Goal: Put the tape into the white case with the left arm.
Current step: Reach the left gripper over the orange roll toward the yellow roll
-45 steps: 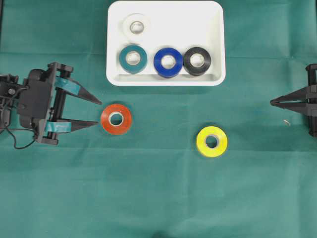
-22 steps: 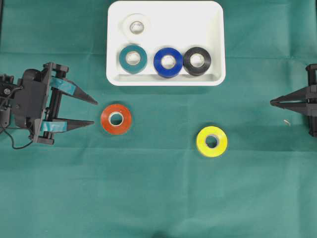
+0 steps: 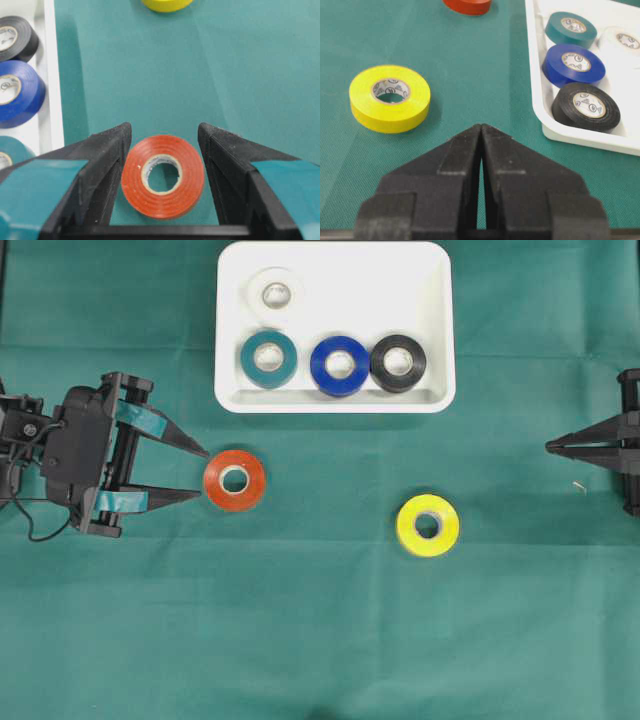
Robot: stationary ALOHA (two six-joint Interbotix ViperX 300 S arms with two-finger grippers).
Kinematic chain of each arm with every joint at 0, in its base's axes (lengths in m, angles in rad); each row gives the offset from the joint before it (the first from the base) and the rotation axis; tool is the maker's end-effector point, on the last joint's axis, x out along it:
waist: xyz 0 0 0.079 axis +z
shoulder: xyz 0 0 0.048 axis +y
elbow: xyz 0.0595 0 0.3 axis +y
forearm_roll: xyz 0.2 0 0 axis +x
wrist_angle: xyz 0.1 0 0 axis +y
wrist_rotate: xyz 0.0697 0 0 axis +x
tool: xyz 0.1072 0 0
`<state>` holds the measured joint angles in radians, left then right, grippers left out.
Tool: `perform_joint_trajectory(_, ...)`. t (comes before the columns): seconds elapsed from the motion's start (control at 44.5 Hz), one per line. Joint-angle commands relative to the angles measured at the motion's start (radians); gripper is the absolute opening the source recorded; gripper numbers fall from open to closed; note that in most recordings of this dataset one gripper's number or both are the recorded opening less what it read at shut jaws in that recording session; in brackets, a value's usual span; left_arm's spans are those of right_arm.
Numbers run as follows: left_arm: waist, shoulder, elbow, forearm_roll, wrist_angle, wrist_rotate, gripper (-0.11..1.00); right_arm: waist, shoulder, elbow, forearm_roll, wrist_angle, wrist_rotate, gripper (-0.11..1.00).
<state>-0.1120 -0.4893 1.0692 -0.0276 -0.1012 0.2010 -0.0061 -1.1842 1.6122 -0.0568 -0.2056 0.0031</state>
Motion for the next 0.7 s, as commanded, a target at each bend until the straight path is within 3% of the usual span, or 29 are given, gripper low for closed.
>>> perform_joint_trajectory(0.0,-0.003,-0.003,-0.025,-0.002,-0.005,0.0,0.59,-0.002,0.005,-0.006,-0.002,-0.011,-0.002,-0.09)
perform_joint_trajectory(0.18,-0.011,0.015,-0.067,-0.002,-0.006,0.0,0.59,-0.002,0.006,-0.006,-0.002,-0.011,-0.002,-0.09)
perform_joint_trajectory(0.674,-0.038,0.245,-0.304,-0.002,0.064,0.002,0.57,-0.002,0.006,-0.006,-0.002,-0.011,-0.002,-0.09)
